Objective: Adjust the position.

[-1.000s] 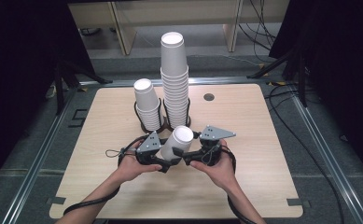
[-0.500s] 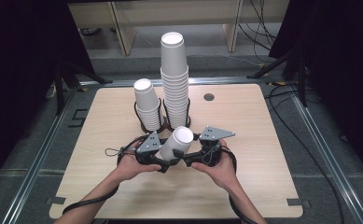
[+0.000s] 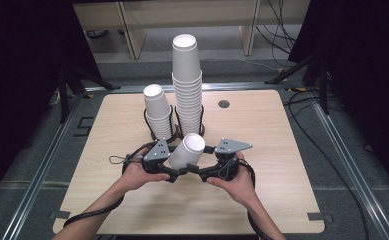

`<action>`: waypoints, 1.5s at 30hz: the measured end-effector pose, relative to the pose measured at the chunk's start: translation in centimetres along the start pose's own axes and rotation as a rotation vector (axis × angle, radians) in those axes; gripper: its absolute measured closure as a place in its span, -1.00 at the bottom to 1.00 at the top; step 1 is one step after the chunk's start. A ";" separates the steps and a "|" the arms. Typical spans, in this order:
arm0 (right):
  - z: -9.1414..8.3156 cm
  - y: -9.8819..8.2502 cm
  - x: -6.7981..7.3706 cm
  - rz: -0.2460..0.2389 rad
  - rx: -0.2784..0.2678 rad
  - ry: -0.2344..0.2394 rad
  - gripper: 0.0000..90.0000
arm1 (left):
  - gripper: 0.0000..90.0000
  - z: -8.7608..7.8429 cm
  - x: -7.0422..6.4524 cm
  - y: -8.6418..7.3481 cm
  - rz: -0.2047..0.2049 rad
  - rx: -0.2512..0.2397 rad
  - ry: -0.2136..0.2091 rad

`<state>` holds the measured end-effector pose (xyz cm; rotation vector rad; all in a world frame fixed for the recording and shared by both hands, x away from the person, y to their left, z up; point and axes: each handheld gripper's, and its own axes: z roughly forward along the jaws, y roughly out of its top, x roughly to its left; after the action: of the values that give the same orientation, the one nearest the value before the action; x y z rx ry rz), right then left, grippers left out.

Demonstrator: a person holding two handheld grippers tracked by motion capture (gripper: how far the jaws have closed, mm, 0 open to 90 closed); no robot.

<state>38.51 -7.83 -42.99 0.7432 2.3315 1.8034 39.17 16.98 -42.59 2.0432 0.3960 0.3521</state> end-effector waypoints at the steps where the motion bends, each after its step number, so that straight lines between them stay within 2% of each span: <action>1: -0.1 -0.1 -0.1 -0.019 -0.005 0.001 -0.66 | -0.55 0.0 0.0 0.0 0.002 0.000 0.004; 2: -0.3 -0.1 -0.1 -0.029 0.000 -0.013 -0.66 | -0.55 -0.2 0.1 0.0 0.012 0.008 0.006; 3: -0.3 -0.2 -0.2 -0.043 -0.014 0.000 -0.66 | -0.55 -0.1 0.2 0.0 0.005 0.000 -0.005; 4: -0.4 -0.3 -0.2 -0.037 -0.011 0.005 -0.66 | -0.55 -0.3 0.2 0.0 0.005 0.003 0.005; 5: -0.6 -0.3 -0.2 -0.046 -0.002 -0.013 -0.66 | -0.55 -0.3 0.3 0.0 0.003 0.005 0.006; 7: -0.7 -0.4 -0.2 -0.032 -0.010 0.000 -0.66 | -0.55 -0.4 0.4 0.0 0.003 0.008 0.006; 9: -1.1 -0.5 -0.1 -0.011 0.009 0.009 -0.66 | -0.55 -0.6 0.7 0.0 0.007 0.019 0.010; 10: -1.1 -0.5 -0.3 -0.043 -0.012 -0.003 -0.66 | -0.55 -0.6 0.7 0.0 0.003 0.020 0.005; 15: -1.7 -0.9 -0.3 -0.006 -0.001 -0.015 -0.66 | -0.55 -0.7 0.8 0.0 0.015 0.032 0.006; 17: -2.0 -1.0 -0.4 -0.021 0.005 -0.035 -0.66 | -0.55 -0.7 0.8 0.0 0.019 0.031 0.010; 18: -2.1 -1.1 -0.5 -0.023 0.000 -0.028 -0.66 | -0.55 -0.7 0.9 0.0 0.022 0.033 0.008; 19: -2.1 -1.1 -0.4 -0.002 0.007 -0.023 -0.66 | -0.55 -0.7 0.9 0.0 0.024 0.035 0.007; 21: -2.2 -1.2 -0.5 -0.006 -0.004 -0.034 -0.66 | -0.55 -0.7 0.9 0.1 0.031 0.034 -0.001; 22: -2.3 -1.2 -0.4 0.011 0.000 -0.031 -0.66 | -0.55 -0.7 0.9 0.1 0.031 0.034 -0.001; 28: -2.5 -1.2 -0.6 -0.018 0.000 -0.044 -0.66 | -0.55 -1.0 1.2 0.3 0.060 0.069 -0.009; 29: -2.7 -1.2 -0.6 -0.035 -0.004 -0.052 -0.66 | -0.55 -1.0 1.2 0.3 0.069 0.080 -0.012; 30: -2.7 -1.2 -0.7 -0.035 0.001 -0.054 -0.66 | -0.55 -1.0 1.3 0.3 0.073 0.083 -0.024; 31: -2.7 -1.2 -0.7 -0.034 -0.001 -0.031 -0.65 | -0.55 -1.0 1.2 0.2 0.069 0.081 -0.031; 32: -2.8 -1.3 -0.6 -0.012 0.007 -0.029 -0.65 | -0.55 -1.0 1.2 0.2 0.076 0.087 -0.031; 36: -2.8 -1.4 -0.6 -0.018 0.005 -0.031 -0.65 | -0.55 -0.9 1.2 0.1 0.090 0.108 -0.038; 37: -2.8 -1.4 -0.6 -0.020 0.017 -0.040 -0.65 | -0.54 -0.9 1.2 0.2 0.110 0.123 -0.036; 41: -2.7 -1.5 -0.7 -0.020 0.009 -0.031 -0.65 | -0.54 -0.8 1.2 0.2 0.136 0.158 -0.046; 42: -2.8 -1.5 -0.7 -0.020 0.011 -0.032 -0.65 | -0.55 -0.9 1.2 0.2 0.139 0.174 -0.049; 43: -2.9 -1.4 -0.6 -0.018 0.019 -0.043 -0.65 | -0.54 -0.9 1.2 0.2 0.139 0.174 -0.049; 45: -2.9 -1.5 -0.6 -0.009 0.011 -0.035 -0.65 | -0.54 -0.8 1.2 0.2 0.136 0.172 -0.048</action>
<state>37.53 -10.89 -43.66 0.7581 2.3211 1.7611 39.96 18.02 -41.97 2.2485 0.2657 0.3612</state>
